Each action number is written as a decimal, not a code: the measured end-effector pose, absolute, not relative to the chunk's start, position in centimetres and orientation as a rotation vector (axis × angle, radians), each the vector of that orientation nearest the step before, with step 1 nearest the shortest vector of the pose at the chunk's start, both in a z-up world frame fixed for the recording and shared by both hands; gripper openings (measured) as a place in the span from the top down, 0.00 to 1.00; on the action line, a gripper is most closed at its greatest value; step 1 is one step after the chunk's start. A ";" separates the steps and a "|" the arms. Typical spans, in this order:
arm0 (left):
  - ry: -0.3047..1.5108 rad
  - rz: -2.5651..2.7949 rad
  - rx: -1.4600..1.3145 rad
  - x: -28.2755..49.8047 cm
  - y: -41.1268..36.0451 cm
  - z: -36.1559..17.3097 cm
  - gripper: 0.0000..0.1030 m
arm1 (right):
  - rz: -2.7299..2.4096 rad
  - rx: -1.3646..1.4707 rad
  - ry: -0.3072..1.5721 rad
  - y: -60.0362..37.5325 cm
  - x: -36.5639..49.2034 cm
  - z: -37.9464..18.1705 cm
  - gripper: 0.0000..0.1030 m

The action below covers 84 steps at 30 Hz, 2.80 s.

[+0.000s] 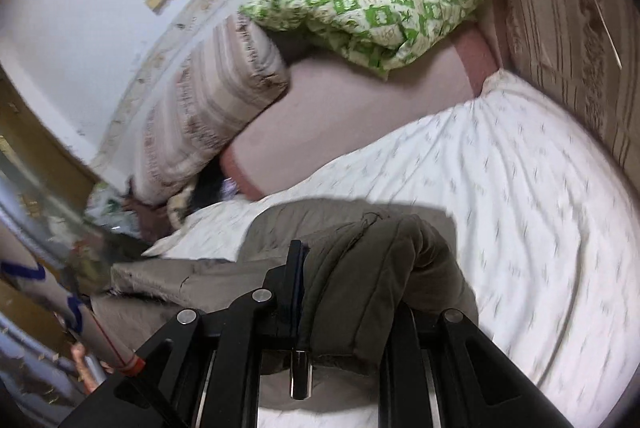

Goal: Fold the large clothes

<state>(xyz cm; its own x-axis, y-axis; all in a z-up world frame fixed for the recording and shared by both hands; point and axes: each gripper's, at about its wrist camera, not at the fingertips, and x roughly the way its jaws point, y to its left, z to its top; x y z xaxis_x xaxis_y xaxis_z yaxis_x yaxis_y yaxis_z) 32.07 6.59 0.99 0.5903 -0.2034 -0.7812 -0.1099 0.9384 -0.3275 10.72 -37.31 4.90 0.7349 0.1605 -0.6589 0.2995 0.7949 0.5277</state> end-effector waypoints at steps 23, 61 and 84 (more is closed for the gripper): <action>1.028 -0.044 -0.277 42.6 3.4 -10.0 0.62 | -0.237 0.672 0.914 -41.1 25.5 -9.5 0.65; 0.831 -0.015 -0.215 22.0 7.8 -10.1 0.29 | -0.371 0.219 0.940 -25.2 37.9 -15.5 0.23; 0.797 0.030 -0.212 19.4 9.1 -8.4 0.29 | -0.178 0.041 0.938 -10.3 32.1 -13.0 0.19</action>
<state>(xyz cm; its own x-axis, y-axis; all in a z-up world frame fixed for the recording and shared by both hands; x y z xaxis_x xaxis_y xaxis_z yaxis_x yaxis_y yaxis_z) 19.45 9.11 -8.38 0.6994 -0.0532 -0.7128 -0.1067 0.9783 -0.1777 32.08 -10.35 -13.03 0.5783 -0.1342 -0.8047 0.1695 0.9846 -0.0423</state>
